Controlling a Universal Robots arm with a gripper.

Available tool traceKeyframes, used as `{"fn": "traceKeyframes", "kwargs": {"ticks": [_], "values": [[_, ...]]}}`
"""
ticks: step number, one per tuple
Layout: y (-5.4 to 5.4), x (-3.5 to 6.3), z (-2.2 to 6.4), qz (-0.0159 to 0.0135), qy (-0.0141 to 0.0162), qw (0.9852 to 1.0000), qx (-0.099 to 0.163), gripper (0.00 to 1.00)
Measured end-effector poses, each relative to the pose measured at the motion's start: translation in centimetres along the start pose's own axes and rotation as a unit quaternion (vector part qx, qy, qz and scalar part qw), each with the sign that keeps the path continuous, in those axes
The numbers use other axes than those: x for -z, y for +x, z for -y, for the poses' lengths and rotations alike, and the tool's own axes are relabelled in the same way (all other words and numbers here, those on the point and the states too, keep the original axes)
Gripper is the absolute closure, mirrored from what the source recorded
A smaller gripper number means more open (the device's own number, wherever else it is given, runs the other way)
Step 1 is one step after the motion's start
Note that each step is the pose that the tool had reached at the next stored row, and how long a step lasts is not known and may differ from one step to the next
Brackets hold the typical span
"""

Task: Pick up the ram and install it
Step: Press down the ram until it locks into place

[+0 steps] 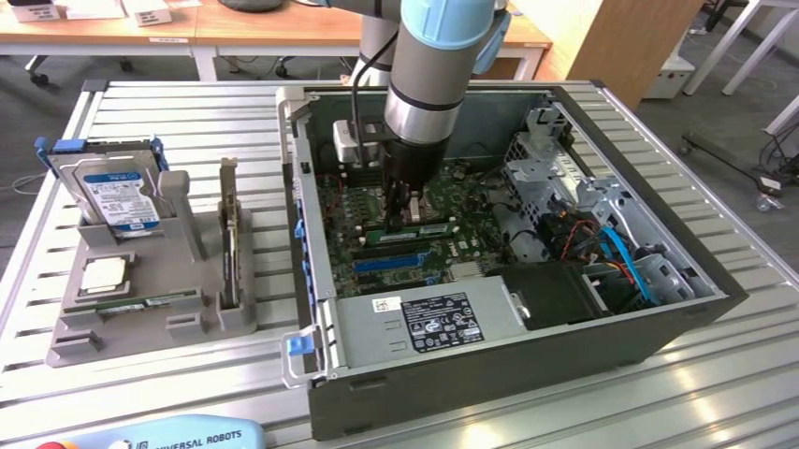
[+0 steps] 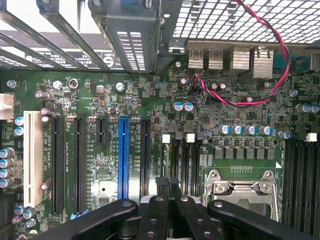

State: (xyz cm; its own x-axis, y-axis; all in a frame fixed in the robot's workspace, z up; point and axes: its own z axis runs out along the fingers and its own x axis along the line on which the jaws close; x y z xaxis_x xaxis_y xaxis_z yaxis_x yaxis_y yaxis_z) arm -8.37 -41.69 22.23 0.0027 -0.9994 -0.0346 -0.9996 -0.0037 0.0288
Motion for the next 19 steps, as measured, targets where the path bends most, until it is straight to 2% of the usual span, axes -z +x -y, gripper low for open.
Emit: {"fn": "traceKeyframes", "kwargs": {"ticks": [19], "values": [[0.00,-0.07,0.00,-0.0001,0.0000,1.0000,0.000,0.90]]}}
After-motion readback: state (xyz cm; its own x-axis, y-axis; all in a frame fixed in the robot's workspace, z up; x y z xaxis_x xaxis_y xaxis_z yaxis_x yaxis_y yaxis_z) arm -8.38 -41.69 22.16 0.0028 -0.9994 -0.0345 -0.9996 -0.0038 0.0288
